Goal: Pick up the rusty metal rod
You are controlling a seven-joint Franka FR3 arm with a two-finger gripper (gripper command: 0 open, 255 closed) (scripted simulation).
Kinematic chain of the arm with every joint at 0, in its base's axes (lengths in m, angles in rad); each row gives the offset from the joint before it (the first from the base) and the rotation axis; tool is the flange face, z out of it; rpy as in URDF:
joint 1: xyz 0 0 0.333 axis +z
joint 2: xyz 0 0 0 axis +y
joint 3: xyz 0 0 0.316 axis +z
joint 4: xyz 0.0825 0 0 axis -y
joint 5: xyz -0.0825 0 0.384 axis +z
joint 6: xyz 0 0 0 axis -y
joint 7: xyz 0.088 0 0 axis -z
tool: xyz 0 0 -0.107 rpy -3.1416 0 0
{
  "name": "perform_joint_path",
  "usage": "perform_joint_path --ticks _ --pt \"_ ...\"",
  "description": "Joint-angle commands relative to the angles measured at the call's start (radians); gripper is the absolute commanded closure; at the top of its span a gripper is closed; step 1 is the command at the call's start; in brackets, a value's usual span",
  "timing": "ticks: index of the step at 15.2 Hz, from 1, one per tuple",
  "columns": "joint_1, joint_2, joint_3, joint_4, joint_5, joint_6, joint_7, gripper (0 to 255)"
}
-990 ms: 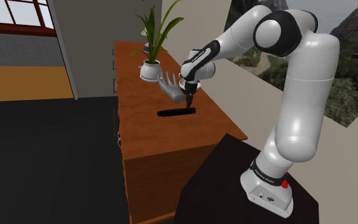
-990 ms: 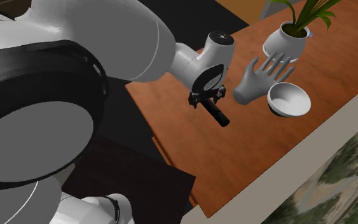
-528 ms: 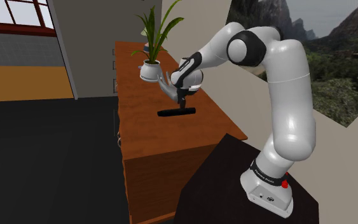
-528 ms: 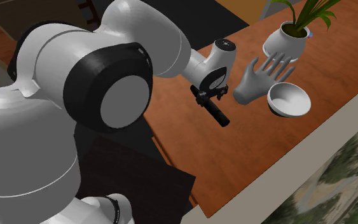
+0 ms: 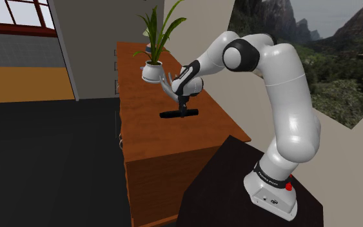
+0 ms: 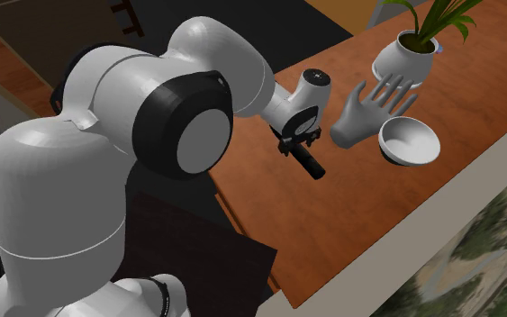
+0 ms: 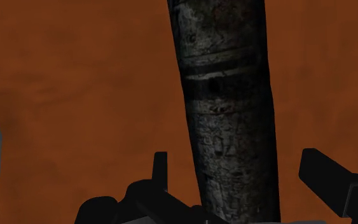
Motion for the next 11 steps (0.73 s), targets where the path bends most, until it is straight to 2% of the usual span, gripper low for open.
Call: perform_joint_path --ticks 1,2,11 --pt "-0.002 0.007 0.002 0.001 0.003 0.007 -0.002 0" --pt "-0.002 0.006 0.002 -0.001 0.003 0.007 -0.002 255" --pt "-0.002 0.007 0.002 0.001 0.003 0.007 -0.002 255"
